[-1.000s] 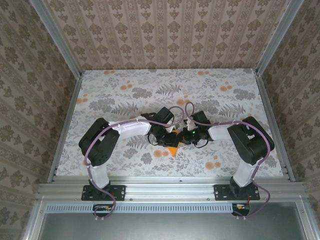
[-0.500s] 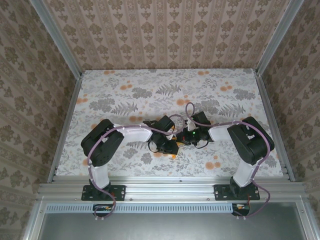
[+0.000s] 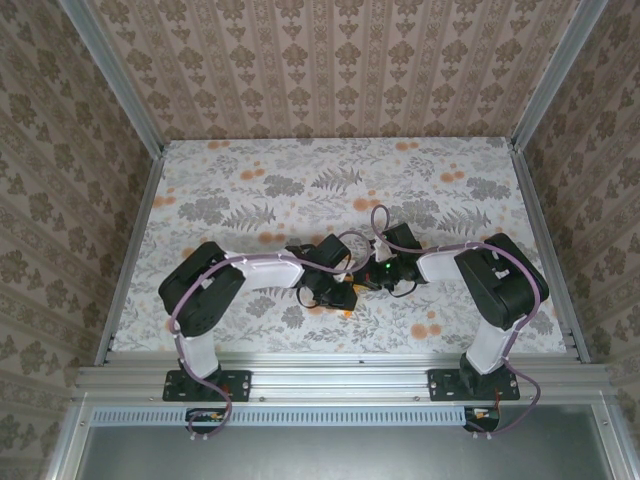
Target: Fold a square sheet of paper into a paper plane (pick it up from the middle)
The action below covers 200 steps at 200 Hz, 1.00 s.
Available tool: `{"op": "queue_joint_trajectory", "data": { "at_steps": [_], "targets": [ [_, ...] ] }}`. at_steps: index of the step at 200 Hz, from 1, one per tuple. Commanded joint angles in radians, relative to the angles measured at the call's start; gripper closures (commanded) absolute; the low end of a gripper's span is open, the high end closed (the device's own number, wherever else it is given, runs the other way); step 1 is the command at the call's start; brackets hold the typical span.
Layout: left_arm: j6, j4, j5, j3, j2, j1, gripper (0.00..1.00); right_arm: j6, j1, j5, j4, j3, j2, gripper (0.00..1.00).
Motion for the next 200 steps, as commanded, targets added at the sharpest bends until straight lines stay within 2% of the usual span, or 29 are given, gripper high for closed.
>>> {"op": "queue_joint_trajectory", "data": {
  "at_steps": [1, 24, 71, 122, 166, 200],
  "targets": [
    [0.014, -0.141, -0.078, -0.049, -0.010, -0.034, 0.84, 0.009, 0.003, 0.027, -0.048, -0.037, 0.029, 0.99],
    [0.025, -0.188, -0.143, -0.041, -0.037, -0.072, 0.84, 0.009, 0.001, 0.027, -0.046, -0.043, 0.030, 0.99],
    [0.017, -0.234, -0.166, -0.040, -0.048, -0.127, 0.84, 0.005, -0.004, 0.030, -0.044, -0.045, 0.036, 0.99],
    [-0.001, -0.201, -0.092, -0.068, -0.080, -0.148, 0.84, 0.004, -0.003, 0.024, -0.037, -0.051, 0.034, 0.99],
    [0.012, -0.183, 0.001, -0.032, -0.143, -0.109, 0.84, 0.000, -0.004, 0.017, -0.043, -0.046, 0.027, 0.99],
    [0.022, -0.168, 0.018, 0.023, -0.198, -0.030, 0.83, 0.003, -0.002, 0.013, -0.044, -0.043, 0.017, 0.99]
  ]
}}
